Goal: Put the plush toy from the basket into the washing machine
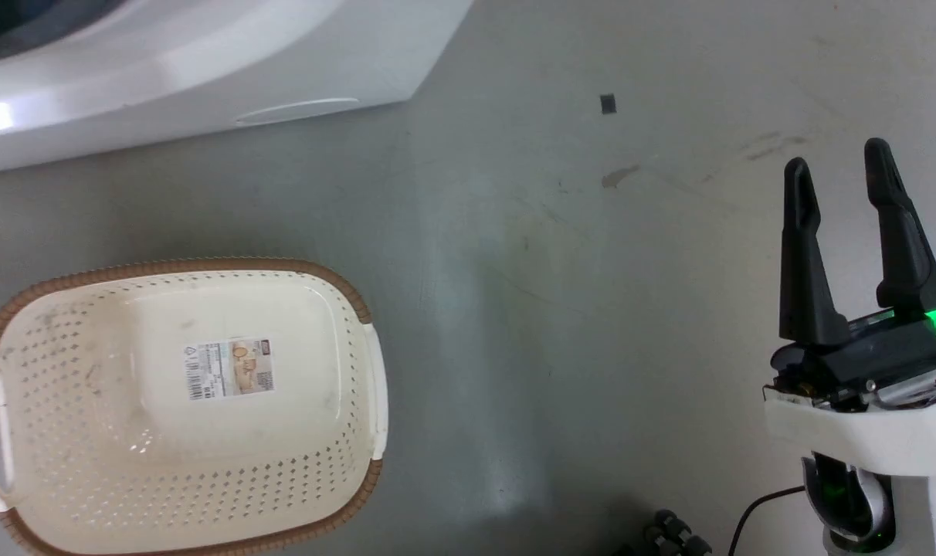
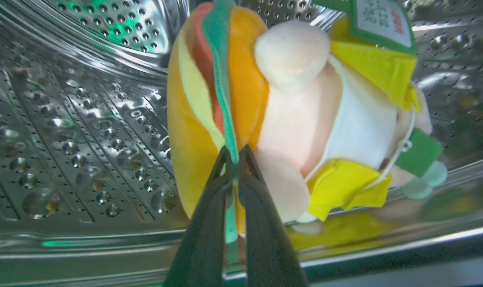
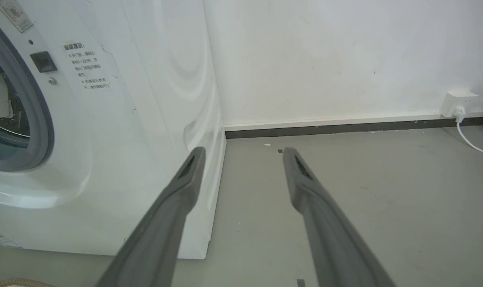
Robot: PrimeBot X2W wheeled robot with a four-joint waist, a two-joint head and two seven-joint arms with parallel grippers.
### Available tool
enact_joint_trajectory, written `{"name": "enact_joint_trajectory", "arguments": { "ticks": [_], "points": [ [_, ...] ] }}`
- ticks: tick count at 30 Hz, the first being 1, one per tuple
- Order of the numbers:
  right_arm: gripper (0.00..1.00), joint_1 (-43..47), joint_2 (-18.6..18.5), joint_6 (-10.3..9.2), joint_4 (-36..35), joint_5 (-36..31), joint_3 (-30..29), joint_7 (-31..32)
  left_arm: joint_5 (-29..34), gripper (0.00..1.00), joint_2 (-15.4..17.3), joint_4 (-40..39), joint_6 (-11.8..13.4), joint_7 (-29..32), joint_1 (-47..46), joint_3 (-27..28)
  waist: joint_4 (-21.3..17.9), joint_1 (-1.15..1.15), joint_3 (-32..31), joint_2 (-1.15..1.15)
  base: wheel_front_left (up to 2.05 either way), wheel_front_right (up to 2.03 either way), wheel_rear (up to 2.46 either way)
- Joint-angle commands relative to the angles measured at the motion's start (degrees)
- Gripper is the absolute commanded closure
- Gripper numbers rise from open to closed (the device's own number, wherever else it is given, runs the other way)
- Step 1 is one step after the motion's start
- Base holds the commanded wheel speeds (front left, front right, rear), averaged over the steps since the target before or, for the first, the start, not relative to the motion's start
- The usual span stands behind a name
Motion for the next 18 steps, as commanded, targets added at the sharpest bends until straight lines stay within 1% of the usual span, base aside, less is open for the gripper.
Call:
{"name": "enact_joint_trajectory", "arguments": {
  "ticks": [1,4,8,11,12,13,14,18],
  "points": [
    [0.0,-1.1,0.0,0.03,-0.3,0.3,0.1,-0.2,0.3,1.0,0.6,0.8,-0.1,0.5,-1.8,-0.3,-1.1,-0.01,1.2,0.0,0.0,0.0,0.0],
    [0.0,-1.3,0.0,0.03,-0.4,0.6,0.2,-0.2,0.2,1.0,1.0,3.9,-0.4,2.8,-4.4,-1.3,-1.5,-0.01,1.9,0.0,0.0,0.0,0.0],
    [0.0,-1.4,0.0,0.03,-0.4,0.8,-0.1,-0.2,0.5,1.0,1.5,6.6,-0.9,5.6,-6.3,-4.0,-1.5,-0.01,2.3,0.0,0.0,0.0,0.0],
    [0.0,-1.6,0.0,0.03,-0.3,0.6,-0.3,-0.2,0.0,1.0,1.3,7.8,-1.1,5.4,-6.8,-5.3,-1.1,-0.01,2.4,0.0,0.0,0.0,0.0],
    [0.0,-1.8,0.0,0.03,-0.2,0.6,-0.3,-0.2,-0.2,0.85,1.1,8.2,-1.1,4.9,-6.9,-5.5,-1.0,-0.01,2.2,0.0,0.0,0.0,0.0],
    [0.0,-1.9,0.0,0.03,-0.2,0.5,-0.4,-0.2,-0.2,0.14,1.0,8.5,-1.1,4.1,-6.8,-5.9,-0.8,-0.01,2.0,0.0,0.0,0.0,0.0],
    [0.0,-2.0,0.0,0.03,-0.1,0.3,-0.4,-0.2,-0.3,0.0,0.9,9.0,-1.2,3.4,-6.6,-6.3,-0.5,-0.01,1.7,0.0,0.0,0.0,0.0],
    [0.0,-2.0,0.0,0.03,0.5,-0.6,-0.7,-0.2,-1.1,0.0,0.1,10.9,-1.2,-0.4,-5.4,-6.9,0.5,-0.01,-0.3,0.0,0.0,0.0,0.0]
  ]
}}
